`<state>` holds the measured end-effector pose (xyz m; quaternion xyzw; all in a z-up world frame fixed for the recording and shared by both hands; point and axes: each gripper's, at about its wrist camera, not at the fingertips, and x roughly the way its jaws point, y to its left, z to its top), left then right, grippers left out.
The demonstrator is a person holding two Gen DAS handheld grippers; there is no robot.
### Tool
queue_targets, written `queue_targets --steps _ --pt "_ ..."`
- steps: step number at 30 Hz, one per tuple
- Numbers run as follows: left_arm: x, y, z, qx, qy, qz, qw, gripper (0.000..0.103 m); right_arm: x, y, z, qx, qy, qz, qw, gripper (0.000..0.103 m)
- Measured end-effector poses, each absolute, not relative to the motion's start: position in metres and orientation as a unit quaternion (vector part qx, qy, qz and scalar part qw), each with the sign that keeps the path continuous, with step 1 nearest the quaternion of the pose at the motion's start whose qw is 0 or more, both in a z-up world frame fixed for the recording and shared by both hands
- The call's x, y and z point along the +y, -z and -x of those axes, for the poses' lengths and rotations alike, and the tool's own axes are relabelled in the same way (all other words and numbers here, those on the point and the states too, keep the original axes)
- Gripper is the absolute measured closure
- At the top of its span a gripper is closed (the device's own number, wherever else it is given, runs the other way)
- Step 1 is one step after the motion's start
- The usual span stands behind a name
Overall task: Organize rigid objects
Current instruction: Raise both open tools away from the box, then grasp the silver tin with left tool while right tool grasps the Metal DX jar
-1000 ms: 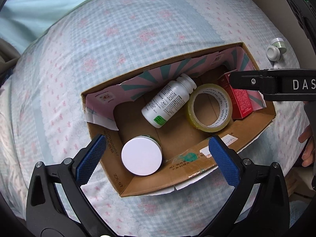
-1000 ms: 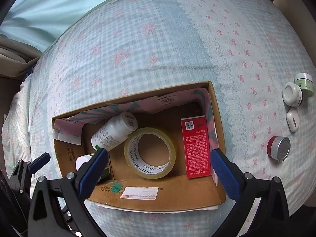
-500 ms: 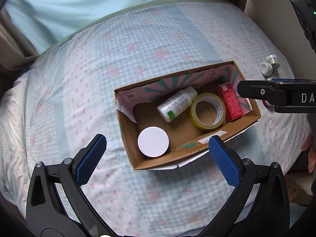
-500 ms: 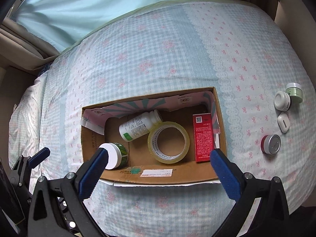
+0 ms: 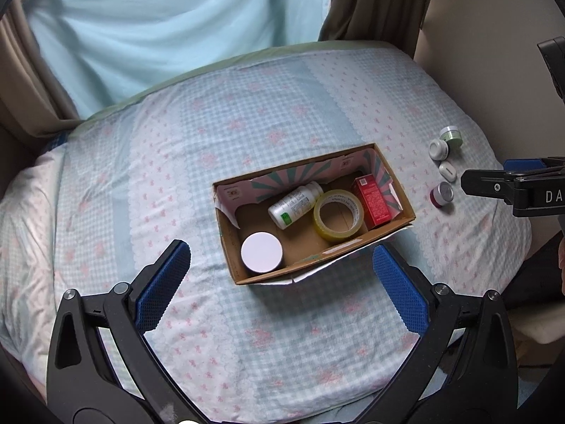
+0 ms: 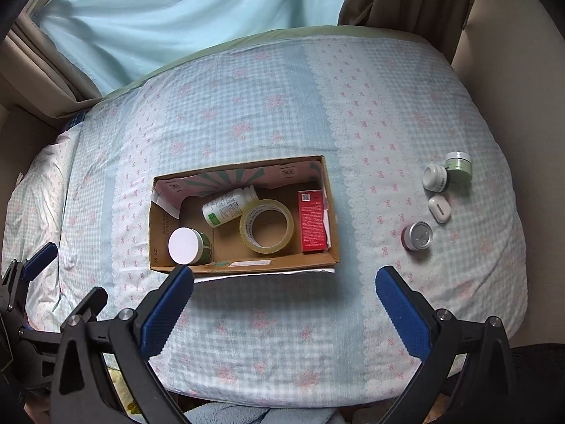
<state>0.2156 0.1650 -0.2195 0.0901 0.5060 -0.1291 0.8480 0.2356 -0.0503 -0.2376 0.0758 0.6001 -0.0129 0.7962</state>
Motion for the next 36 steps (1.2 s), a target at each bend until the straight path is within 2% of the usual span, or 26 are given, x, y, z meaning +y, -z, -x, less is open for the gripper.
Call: queue_targets --steps 11,19,27,36 --pt "0.093 0.2 -0.189 0.481 0.177 -0.096 0.854 0.0 -0.149 0.188 -0.178 0.564 0.113 -0.107 0.811 0.0" --pt "0.003 0.203 -0.182 0.458 0.164 -0.128 0.864 0.0 -0.24 0.183 -0.173 0.547 0.135 -0.119 0.818 0.0" --pt "-0.095 0.238 -0.201 0.487 0.139 -0.102 0.856 0.0 -0.324 0.22 -0.221 0.573 0.069 -0.116 0.808 0.0" --pt "-0.185 0.315 -0.206 0.531 0.122 -0.11 0.831 0.0 -0.371 0.281 -0.293 0.61 0.01 -0.129 0.782 0.0"
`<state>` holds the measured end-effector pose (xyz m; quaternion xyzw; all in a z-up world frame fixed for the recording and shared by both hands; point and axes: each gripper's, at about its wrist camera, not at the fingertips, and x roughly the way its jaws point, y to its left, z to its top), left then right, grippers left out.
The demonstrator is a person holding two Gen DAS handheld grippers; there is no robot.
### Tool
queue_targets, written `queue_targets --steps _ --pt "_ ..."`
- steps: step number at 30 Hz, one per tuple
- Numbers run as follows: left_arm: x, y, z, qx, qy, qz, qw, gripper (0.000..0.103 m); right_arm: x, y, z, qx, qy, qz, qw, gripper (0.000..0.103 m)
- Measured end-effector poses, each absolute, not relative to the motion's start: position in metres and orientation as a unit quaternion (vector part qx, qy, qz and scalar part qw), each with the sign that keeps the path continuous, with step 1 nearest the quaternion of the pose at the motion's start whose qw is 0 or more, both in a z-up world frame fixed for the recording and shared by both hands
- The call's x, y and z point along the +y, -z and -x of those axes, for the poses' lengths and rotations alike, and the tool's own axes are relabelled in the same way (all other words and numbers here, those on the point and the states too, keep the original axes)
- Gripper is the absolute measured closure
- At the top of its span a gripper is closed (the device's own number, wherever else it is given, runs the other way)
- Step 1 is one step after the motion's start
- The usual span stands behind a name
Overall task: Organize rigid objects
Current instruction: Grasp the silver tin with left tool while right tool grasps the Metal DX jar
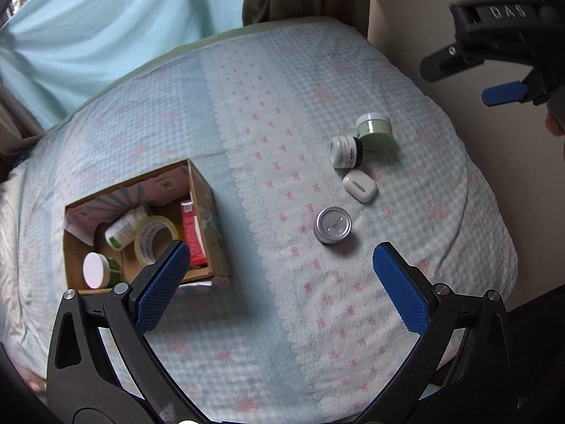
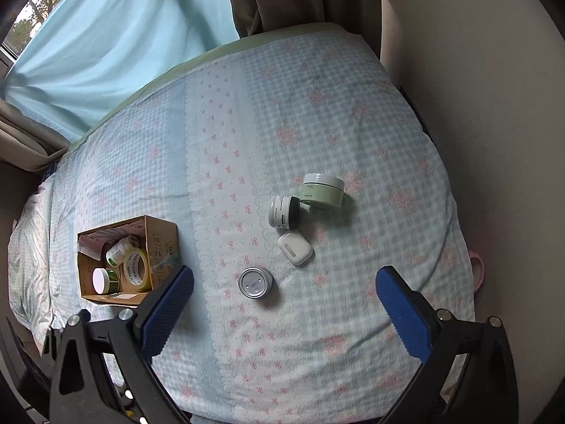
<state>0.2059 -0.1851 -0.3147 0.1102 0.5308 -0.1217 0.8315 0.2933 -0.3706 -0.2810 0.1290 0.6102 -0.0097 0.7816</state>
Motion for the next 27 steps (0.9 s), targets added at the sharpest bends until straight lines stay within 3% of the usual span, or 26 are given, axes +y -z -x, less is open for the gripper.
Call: queue_targets --steps 16,23,25,27 --pt "-0.265 0.484 -0.244 0.556 0.167 -0.174 0.796 0.001 -0.382 0.444 -0.38 0.696 0.002 -0.193 0.692 0.004" --pt "-0.275 0.517 -0.253 0.569 0.181 -0.18 0.782 0.02 -0.374 0.496 -0.404 0.725 -0.009 -0.204 0.657 0.007" --pt "-0.276 0.523 -0.257 0.572 0.182 -0.182 0.779 0.026 -0.37 0.507 -0.411 0.735 -0.013 -0.2 0.648 0.023" --pt "-0.275 0.526 -0.261 0.573 0.185 -0.178 0.778 0.033 -0.369 0.517 -0.416 0.743 -0.012 -0.199 0.639 0.027"
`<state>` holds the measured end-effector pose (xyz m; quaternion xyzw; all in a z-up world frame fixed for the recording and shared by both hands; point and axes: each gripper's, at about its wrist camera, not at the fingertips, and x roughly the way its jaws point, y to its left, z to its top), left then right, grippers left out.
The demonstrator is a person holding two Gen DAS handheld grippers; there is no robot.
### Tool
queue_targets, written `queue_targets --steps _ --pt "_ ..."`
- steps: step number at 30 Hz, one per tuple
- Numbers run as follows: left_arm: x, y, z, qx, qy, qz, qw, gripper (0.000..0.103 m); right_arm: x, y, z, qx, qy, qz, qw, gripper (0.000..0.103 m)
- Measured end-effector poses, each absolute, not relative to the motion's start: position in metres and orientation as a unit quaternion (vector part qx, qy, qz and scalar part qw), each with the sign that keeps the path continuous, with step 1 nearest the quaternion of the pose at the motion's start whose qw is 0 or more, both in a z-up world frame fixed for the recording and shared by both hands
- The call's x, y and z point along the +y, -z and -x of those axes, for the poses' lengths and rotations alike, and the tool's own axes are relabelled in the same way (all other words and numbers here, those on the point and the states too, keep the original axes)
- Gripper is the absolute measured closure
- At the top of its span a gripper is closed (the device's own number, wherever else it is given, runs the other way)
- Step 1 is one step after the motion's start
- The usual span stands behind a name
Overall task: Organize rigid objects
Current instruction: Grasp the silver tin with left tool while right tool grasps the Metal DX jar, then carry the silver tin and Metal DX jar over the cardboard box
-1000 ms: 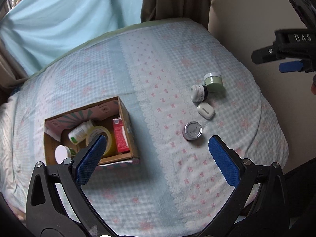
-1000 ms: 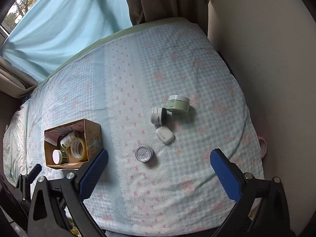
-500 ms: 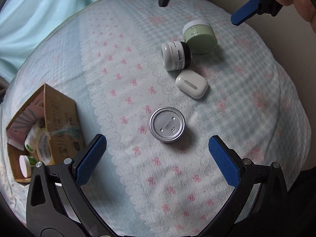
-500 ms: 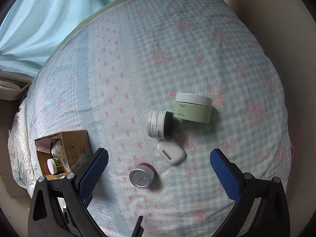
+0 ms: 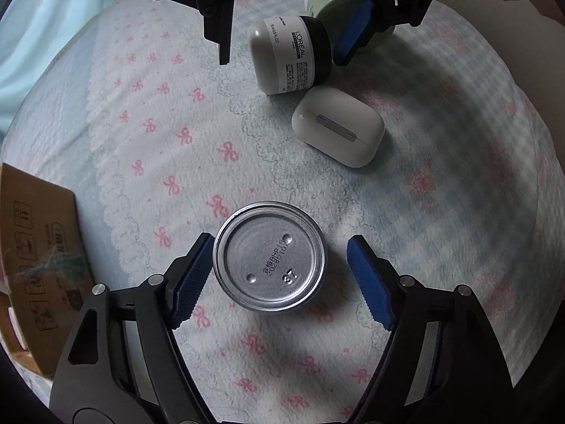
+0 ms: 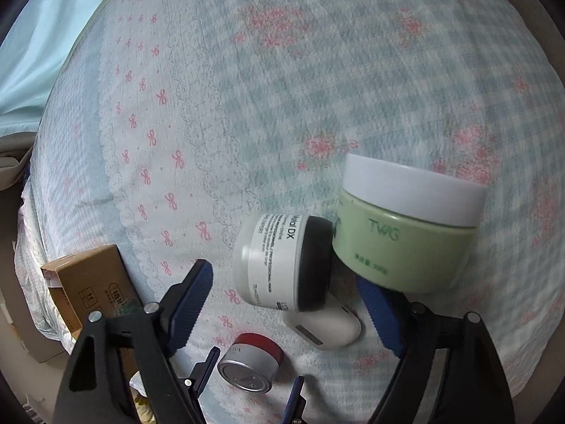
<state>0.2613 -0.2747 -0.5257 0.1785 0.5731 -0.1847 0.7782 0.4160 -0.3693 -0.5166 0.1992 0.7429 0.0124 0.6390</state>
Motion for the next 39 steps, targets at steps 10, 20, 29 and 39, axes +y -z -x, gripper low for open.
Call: queue_targets --steps 10,20,29,39 --pt "-0.271 0.527 -0.274 0.588 0.181 -0.157 0.772 0.052 -0.372 0.53 -0.426 0.757 0.005 -0.191 0.625 0.051" --pt "-0.253 0.52 -0.281 0.595 0.17 -0.143 0.772 0.052 -0.357 0.523 -0.423 0.755 0.0 -0.187 0.629 0.052" --pt "-0.239 0.484 -0.286 0.578 0.154 -0.126 0.792 0.052 -0.346 0.475 -0.417 0.734 -0.02 -0.193 0.651 0.052" --pt "-0.219 0.397 -0.271 0.538 0.14 -0.11 0.824 0.052 -0.346 0.384 -0.395 0.696 -0.037 -0.182 0.693 0.052"
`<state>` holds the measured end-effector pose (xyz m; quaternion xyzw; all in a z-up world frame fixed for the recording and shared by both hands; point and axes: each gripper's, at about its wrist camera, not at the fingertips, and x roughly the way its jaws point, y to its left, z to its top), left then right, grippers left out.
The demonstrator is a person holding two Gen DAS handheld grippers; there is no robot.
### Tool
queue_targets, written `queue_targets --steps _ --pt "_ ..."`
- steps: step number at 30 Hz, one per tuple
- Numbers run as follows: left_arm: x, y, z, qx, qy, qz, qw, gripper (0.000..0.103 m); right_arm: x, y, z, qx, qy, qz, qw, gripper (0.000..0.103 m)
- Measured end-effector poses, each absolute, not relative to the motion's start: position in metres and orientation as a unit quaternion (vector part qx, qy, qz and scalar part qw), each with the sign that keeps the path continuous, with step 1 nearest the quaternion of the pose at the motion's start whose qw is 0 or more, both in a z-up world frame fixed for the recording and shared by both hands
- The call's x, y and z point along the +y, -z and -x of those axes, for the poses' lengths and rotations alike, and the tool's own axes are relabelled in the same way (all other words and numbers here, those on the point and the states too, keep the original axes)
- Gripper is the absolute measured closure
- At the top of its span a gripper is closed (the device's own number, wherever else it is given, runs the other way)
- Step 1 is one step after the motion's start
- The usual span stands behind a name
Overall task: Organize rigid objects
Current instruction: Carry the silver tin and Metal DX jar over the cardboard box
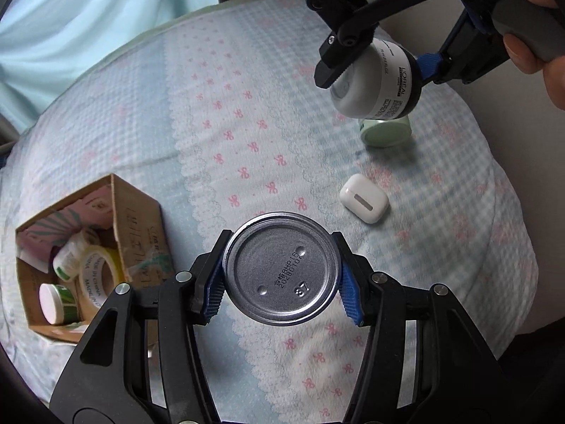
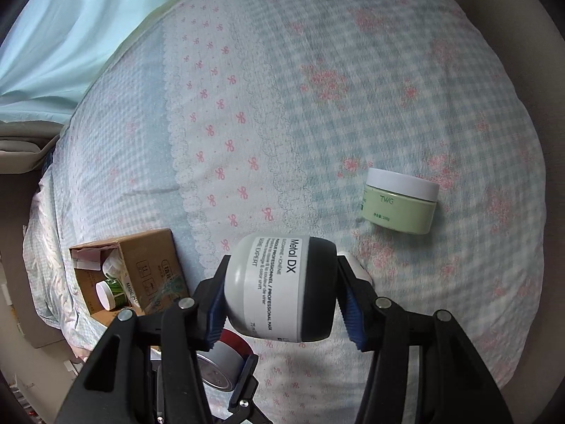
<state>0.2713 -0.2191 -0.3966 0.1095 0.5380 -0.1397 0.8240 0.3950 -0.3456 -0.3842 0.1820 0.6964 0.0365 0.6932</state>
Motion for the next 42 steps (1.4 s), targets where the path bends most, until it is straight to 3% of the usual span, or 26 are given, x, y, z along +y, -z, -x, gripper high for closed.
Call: queue_targets --steps 12,19,34,42 --pt "-0.163 0.274 -0.244 0.491 0.11 -0.086 0.86 0.052 -0.311 0.254 -0.335 0.633 -0.075 -0.139 0.757 0.052" --pt "-0.117 0.232 -0.236 0.501 0.094 -0.049 0.859 0.052 -0.287 0.214 -0.3 0.611 -0.104 -0.129 0.774 0.052" --pt "0.025 0.195 -0.236 0.491 0.124 -0.021 0.862 0.052 -0.184 0.2 -0.248 0.59 -0.067 -0.137 0.793 0.052" --pt "0.12 0.212 -0.252 0.522 0.147 -0.03 0.84 0.052 -0.093 0.221 -0.233 0.593 -0.025 -0.175 0.786 0.053"
